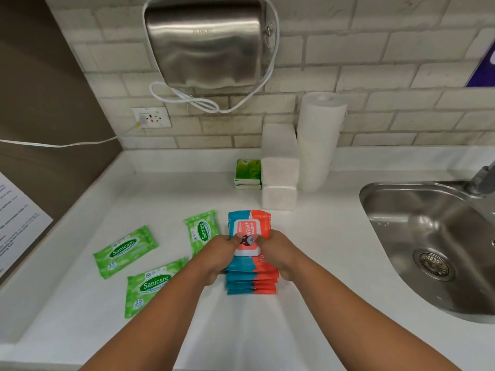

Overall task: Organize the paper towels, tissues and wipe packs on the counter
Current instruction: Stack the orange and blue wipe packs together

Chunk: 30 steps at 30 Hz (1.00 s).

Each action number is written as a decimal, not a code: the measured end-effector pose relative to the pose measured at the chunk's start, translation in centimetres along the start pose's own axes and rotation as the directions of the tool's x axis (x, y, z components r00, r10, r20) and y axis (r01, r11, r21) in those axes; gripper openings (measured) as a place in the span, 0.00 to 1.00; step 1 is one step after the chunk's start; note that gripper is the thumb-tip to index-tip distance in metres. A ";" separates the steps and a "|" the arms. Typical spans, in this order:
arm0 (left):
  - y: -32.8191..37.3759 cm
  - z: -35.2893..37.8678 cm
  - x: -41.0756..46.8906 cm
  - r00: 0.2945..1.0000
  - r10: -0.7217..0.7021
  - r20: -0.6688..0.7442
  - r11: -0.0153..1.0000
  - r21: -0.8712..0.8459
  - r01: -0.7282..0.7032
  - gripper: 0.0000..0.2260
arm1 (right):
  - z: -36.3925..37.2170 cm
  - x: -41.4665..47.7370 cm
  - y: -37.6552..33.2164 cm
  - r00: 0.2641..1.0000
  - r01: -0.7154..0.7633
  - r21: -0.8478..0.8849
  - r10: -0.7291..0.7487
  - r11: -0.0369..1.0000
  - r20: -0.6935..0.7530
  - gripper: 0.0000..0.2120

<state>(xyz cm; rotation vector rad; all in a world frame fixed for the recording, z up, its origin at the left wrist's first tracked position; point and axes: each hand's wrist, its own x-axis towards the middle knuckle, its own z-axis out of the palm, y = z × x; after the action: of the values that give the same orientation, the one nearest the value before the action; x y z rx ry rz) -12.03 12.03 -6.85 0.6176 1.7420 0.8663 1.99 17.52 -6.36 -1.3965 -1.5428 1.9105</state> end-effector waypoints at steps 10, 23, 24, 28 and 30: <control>-0.2 -1.8 1.1 0.993 0.068 -0.097 0.986 0.160 -0.052 0.22 | -0.2 0.3 -1.7 0.972 0.006 -0.215 -0.056 0.977 -0.229 0.23; -0.5 -12.6 6.4 0.919 0.372 -0.130 0.753 0.621 -0.217 0.26 | 8.3 2.1 -6.0 0.832 0.325 -0.736 -0.550 0.594 -0.077 0.22; -0.5 -13.4 7.1 0.923 0.364 -0.122 0.745 0.633 -0.211 0.26 | 9.7 2.5 -5.6 0.836 0.344 -0.724 -0.546 0.598 -0.053 0.21; -0.8 -15.8 9.4 0.934 0.351 -0.069 0.722 0.655 -0.223 0.27 | 13.7 5.2 -4.0 0.884 0.260 -0.676 -0.452 0.690 -0.122 0.19; -1.0 -16.4 10.5 0.940 0.340 -0.032 0.715 0.658 -0.236 0.28 | 14.9 6.7 -2.7 0.907 0.171 -0.675 -0.382 0.718 -0.176 0.20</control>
<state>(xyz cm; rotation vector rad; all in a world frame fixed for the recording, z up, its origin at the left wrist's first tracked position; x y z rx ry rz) -30.92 15.15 -10.56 1.3492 2.1291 0.4945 -14.30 15.03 -8.16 -1.4886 -2.2066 0.9330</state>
